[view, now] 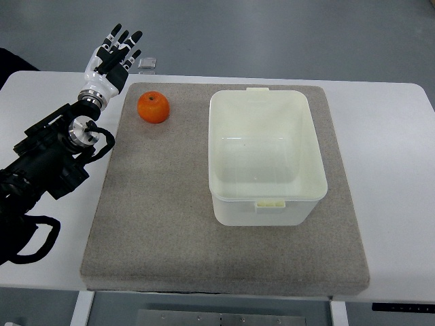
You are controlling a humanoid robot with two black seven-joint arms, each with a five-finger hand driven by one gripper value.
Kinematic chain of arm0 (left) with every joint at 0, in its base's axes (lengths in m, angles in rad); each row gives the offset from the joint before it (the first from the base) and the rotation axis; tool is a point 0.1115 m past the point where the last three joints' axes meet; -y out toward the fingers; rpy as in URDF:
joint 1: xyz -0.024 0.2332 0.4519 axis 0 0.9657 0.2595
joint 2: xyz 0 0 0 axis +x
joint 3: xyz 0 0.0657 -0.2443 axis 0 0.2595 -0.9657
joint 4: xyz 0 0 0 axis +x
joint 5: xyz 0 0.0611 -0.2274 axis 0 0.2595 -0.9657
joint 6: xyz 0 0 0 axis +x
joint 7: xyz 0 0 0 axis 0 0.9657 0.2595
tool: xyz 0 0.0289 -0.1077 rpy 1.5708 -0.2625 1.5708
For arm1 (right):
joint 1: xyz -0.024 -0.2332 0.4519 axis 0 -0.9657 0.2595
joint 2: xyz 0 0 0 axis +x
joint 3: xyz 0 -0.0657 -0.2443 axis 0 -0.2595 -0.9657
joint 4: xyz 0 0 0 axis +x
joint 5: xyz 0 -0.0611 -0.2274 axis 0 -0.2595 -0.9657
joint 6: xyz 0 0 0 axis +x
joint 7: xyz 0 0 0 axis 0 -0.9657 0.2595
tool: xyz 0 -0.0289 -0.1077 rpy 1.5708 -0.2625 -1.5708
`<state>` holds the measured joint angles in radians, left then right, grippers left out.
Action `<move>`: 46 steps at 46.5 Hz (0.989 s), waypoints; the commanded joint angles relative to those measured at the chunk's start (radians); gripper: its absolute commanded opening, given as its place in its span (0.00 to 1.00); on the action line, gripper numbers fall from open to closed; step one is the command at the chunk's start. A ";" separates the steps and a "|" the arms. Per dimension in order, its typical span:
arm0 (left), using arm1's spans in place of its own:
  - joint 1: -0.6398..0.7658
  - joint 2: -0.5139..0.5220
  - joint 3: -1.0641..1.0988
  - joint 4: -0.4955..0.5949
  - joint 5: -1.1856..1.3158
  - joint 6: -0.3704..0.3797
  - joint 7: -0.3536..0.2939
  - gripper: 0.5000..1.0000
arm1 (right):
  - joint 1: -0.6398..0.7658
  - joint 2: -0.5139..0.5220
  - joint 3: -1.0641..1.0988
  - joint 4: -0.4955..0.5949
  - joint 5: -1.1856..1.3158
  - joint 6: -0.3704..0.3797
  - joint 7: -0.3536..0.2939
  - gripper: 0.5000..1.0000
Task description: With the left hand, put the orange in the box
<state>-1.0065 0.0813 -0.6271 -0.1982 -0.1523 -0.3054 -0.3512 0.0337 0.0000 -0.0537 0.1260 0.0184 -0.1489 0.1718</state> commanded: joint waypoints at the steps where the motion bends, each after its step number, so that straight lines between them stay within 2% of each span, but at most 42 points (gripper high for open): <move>1: 0.000 0.000 0.000 -0.001 0.000 0.000 0.000 0.99 | 0.000 0.000 0.000 0.000 0.000 0.000 0.000 0.85; 7: 0.002 0.000 -0.002 0.000 -0.003 0.000 -0.023 0.99 | 0.000 0.000 0.000 0.000 0.000 0.000 0.000 0.85; 46: 0.012 0.000 0.012 -0.004 0.011 0.005 -0.025 0.99 | 0.000 0.000 0.000 0.000 0.000 0.000 0.000 0.85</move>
<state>-0.9937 0.0800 -0.6174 -0.2026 -0.1448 -0.3064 -0.3766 0.0337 0.0000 -0.0537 0.1260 0.0185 -0.1486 0.1718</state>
